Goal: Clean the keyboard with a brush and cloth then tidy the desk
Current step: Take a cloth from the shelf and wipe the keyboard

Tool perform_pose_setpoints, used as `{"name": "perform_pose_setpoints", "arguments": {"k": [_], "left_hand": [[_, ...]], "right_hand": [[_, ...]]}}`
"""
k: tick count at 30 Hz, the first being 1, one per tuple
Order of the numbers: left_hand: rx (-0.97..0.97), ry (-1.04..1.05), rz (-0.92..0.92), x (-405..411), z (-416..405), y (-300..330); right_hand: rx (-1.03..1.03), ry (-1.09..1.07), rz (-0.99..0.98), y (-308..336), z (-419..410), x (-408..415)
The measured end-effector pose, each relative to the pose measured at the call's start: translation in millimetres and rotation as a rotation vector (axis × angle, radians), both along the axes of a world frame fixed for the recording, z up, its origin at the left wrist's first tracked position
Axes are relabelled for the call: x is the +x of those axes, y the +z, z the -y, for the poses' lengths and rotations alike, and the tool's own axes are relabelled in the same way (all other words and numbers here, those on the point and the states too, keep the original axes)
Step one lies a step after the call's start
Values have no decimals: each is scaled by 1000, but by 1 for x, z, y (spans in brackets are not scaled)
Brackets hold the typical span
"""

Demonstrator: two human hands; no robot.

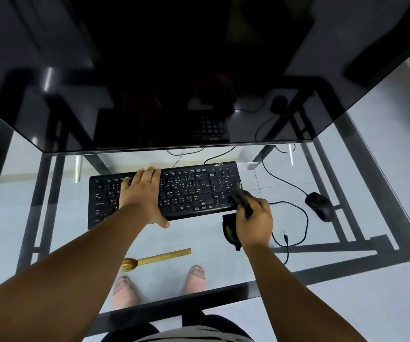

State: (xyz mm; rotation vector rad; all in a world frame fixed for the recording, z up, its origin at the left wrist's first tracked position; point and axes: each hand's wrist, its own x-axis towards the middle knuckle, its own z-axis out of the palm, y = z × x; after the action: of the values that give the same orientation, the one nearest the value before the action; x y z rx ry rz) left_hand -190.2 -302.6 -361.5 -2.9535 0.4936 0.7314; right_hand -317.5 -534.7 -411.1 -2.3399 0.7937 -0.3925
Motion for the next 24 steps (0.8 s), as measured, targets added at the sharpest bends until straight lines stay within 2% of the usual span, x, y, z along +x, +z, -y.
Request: {"name": "perform_pose_setpoints", "arguments": {"k": [3,12,20,24], "left_hand": [[14,0,-4,1,4,2],[6,17,-7,0,7,4],[-9,28,-7,-2,8,9],[-6,27,-9,-2,9,9]], "right_hand": [[-75,111,-28,0,8,7],[-109,176,-82,9,24,69],[-85,120,-74,2,19,9],[-71,139,-89,6,25,38]]}}
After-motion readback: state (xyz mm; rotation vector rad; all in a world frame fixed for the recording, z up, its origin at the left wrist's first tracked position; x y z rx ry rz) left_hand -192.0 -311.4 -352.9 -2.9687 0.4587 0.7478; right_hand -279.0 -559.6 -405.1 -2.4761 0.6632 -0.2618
